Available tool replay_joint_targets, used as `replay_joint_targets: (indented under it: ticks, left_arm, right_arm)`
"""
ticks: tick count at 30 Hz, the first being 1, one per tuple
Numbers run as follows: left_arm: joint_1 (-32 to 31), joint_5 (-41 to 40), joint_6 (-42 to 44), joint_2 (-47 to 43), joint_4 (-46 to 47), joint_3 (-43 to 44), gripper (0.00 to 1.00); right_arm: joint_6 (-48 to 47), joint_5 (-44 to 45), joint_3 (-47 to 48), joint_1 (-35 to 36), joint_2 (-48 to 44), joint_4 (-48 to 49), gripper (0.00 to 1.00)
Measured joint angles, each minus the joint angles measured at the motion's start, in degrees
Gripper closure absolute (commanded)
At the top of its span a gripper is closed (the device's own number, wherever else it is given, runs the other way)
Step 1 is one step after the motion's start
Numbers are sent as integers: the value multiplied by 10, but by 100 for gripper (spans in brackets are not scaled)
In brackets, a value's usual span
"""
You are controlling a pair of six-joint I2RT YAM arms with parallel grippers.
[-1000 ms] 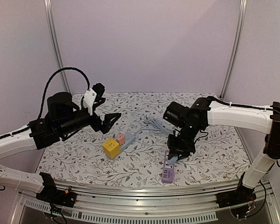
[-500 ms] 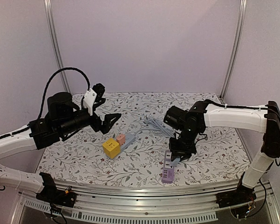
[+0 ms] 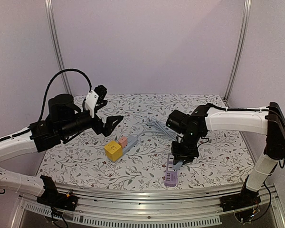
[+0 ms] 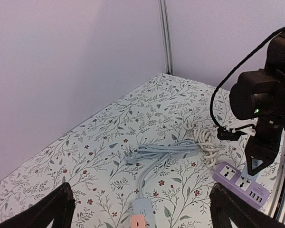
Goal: Insert the plug
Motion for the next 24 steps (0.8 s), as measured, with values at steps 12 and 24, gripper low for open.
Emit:
replay_joint_targets:
  ticks: [12,24]
  left_arm:
    - [0,0,-11,-17,-21,-6,1]
    - [0,-2,-10,-17,-34,-6,0]
  right_arm:
    - [3,-3,-12,-5,6,19,100]
    - [15,0,-12,-4,6,19,100]
